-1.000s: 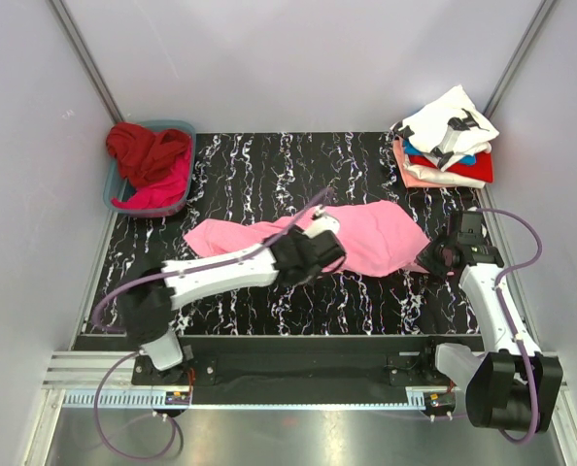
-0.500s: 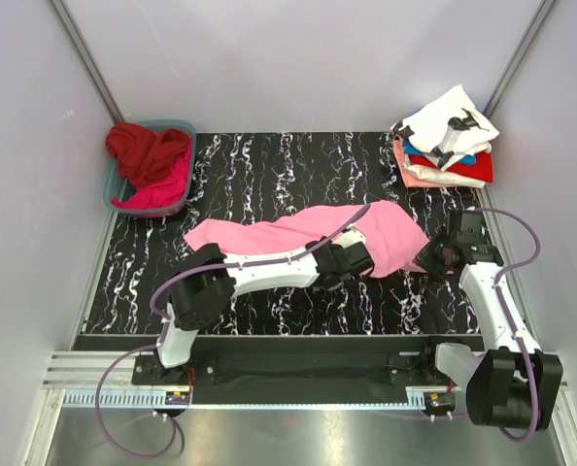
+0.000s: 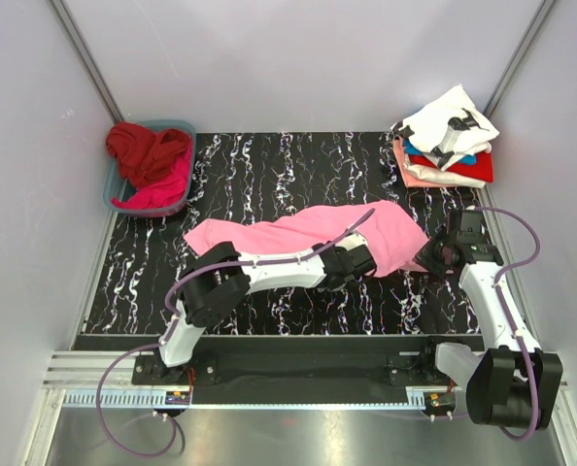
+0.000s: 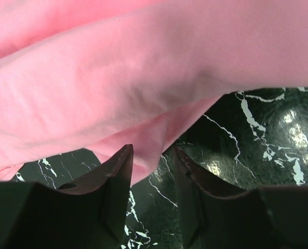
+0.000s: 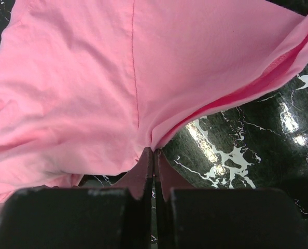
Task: Fold and stack the t-shirts
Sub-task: Flatten the tshirt out
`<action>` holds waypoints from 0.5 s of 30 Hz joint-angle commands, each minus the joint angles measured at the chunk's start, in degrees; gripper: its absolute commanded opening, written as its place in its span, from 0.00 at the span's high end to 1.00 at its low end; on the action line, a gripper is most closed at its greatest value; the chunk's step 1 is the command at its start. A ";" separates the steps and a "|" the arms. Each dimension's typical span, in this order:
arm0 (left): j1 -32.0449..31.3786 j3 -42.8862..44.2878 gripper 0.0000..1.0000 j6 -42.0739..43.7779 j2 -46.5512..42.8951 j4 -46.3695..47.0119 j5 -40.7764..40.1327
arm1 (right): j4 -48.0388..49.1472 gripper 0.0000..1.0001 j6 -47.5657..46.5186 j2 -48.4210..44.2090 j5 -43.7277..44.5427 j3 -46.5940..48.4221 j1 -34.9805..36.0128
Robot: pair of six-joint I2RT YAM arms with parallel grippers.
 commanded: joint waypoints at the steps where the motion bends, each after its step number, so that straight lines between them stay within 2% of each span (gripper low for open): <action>1: 0.98 1.39 0.60 0.28 -0.13 2.66 -0.98 | 1.75 1.00 -1.10 0.15 -0.85 -0.38 -0.30; 15: 1.95 0.07 0.68 0.99 0.39 5.12 2.36 | 2.19 1.00 -1.10 1.03 -1.20 -0.47 -0.30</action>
